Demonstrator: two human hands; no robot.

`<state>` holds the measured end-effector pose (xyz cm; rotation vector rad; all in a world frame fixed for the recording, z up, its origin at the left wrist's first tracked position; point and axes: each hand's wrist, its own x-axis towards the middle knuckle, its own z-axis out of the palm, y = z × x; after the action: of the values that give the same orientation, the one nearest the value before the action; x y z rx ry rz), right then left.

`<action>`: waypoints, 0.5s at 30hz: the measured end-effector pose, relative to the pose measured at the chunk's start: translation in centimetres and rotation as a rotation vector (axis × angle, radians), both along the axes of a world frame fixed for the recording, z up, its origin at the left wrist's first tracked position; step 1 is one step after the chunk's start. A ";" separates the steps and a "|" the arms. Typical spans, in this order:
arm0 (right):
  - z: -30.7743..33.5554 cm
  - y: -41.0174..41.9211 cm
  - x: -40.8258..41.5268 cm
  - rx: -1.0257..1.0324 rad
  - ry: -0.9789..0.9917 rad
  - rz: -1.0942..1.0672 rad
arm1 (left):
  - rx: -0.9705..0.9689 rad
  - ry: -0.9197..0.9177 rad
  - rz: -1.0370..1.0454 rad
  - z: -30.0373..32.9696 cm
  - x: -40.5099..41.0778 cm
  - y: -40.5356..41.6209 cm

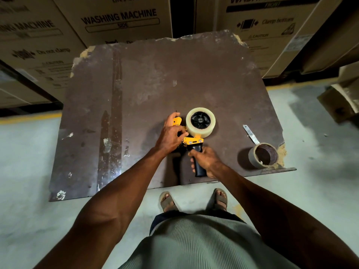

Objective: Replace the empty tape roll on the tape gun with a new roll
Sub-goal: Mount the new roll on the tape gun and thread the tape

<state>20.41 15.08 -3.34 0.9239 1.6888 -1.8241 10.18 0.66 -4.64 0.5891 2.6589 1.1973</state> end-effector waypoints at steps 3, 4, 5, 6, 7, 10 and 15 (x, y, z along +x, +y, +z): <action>-0.2 0.1 0.1 0.002 0.000 -0.004 | -0.005 0.028 -0.056 0.3 0.3 -0.2; -0.2 0.1 0.1 0.004 0.003 -0.008 | -0.006 0.037 -0.065 0.3 0.4 -0.3; -0.4 0.0 0.2 0.007 0.007 -0.018 | -0.005 0.047 -0.071 0.1 0.5 -0.6; -0.4 0.0 0.2 0.013 0.012 -0.035 | 0.000 0.053 -0.070 -0.2 0.7 -1.0; -0.4 0.2 0.2 0.022 0.014 -0.058 | 0.010 0.053 -0.056 -0.6 0.9 -1.6; -0.1 1.1 -0.2 0.012 0.021 -0.097 | 0.033 0.018 0.042 -1.3 1.0 -3.3; -0.3 2.8 -0.7 -0.003 0.013 -0.020 | 0.108 -0.076 0.120 -0.5 0.7 -2.7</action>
<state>19.68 17.84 -3.69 0.9327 1.6900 -1.8489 10.90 -2.05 -5.12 0.3962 2.6111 1.3747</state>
